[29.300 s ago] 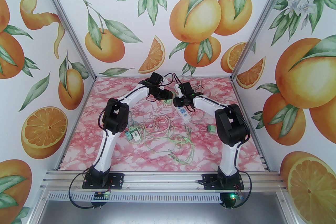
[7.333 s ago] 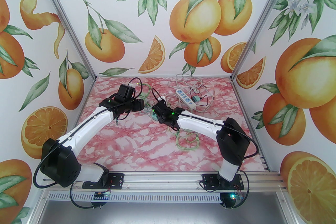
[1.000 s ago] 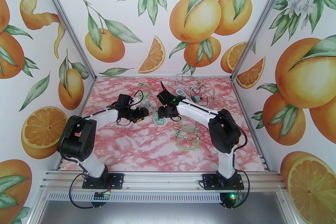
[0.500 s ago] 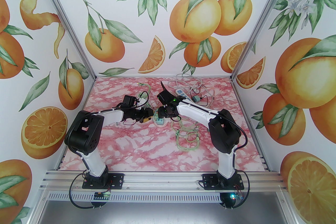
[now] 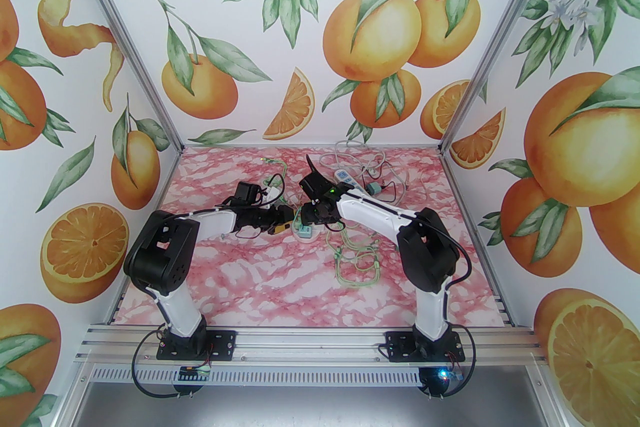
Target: Pull the plug off the socket
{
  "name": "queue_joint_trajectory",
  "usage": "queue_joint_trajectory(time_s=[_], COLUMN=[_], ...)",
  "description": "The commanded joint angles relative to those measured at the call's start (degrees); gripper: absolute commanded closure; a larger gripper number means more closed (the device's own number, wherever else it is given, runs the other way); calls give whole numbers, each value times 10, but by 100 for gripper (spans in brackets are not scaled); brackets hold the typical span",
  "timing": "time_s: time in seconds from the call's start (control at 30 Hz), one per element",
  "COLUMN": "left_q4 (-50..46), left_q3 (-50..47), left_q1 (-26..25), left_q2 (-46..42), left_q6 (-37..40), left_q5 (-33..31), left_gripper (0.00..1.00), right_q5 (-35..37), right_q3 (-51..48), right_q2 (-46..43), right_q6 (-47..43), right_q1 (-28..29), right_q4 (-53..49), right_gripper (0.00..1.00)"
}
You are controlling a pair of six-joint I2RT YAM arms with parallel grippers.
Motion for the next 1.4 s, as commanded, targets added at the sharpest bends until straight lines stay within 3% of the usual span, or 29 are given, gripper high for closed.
queue_joint_trajectory(time_s=[0.0, 0.27, 0.63, 1.07, 1.23, 1.37], left_q4=[2, -78, -90, -127, -128, -139], left_q3=[-1, 2, -1, 0, 7, 19], left_q1=[-9, -10, -13, -13, -16, -29], left_q2=[10, 39, 69, 87, 91, 92], left_q6=[5, 46, 33, 24, 27, 35], left_q5=[0, -52, -78, -117, -115, -123], left_gripper=[43, 48, 60, 64, 65, 65], right_q5=[-25, -39, -61, -74, -85, -54], right_q3=[1, 11, 68, -21, 3, 80], right_q2=[0, 5, 42, -35, -16, 30], right_q6=[7, 24, 115, 106, 123, 118], right_q1=[0, 0, 24, -22, -14, 5], right_q4=[2, -2, -26, 27, 32, -38], right_gripper=[46, 50, 53, 55, 56, 55])
